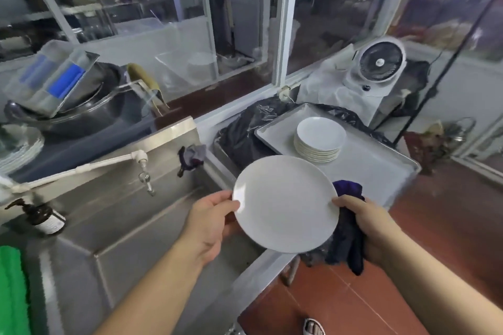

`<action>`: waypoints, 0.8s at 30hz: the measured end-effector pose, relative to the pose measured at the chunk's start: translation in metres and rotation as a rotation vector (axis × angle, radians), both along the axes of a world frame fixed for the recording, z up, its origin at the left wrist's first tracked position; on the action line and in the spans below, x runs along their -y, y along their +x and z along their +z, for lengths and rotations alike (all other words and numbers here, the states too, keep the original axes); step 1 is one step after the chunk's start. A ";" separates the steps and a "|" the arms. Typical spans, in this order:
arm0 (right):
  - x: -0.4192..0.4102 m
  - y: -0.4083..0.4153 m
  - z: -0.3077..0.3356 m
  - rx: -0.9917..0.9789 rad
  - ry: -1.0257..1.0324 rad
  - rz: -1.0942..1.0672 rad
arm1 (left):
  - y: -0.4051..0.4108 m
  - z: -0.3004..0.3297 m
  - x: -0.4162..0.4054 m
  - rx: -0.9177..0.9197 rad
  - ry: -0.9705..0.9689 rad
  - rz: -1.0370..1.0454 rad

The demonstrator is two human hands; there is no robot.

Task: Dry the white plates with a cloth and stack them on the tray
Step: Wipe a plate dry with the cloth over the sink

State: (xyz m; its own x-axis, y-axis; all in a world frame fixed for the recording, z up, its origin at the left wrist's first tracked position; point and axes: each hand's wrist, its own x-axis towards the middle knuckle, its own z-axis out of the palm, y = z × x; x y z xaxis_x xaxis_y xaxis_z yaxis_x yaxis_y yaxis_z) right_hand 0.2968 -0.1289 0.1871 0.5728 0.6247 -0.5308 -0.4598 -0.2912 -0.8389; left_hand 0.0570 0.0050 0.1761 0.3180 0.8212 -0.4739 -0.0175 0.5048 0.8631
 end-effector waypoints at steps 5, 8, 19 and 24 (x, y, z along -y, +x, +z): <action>0.041 0.053 0.001 0.030 0.015 -0.112 | 0.071 -0.001 0.019 -0.006 -0.019 -0.084; 0.068 0.097 -0.003 0.046 0.019 -0.152 | 0.124 0.002 0.037 -0.013 -0.009 -0.154; 0.170 0.309 -0.012 0.170 0.011 -0.197 | 0.348 0.005 0.115 0.016 -0.028 -0.269; 0.186 0.375 -0.023 0.196 -0.047 -0.228 | 0.410 -0.006 0.135 -0.006 -0.052 -0.281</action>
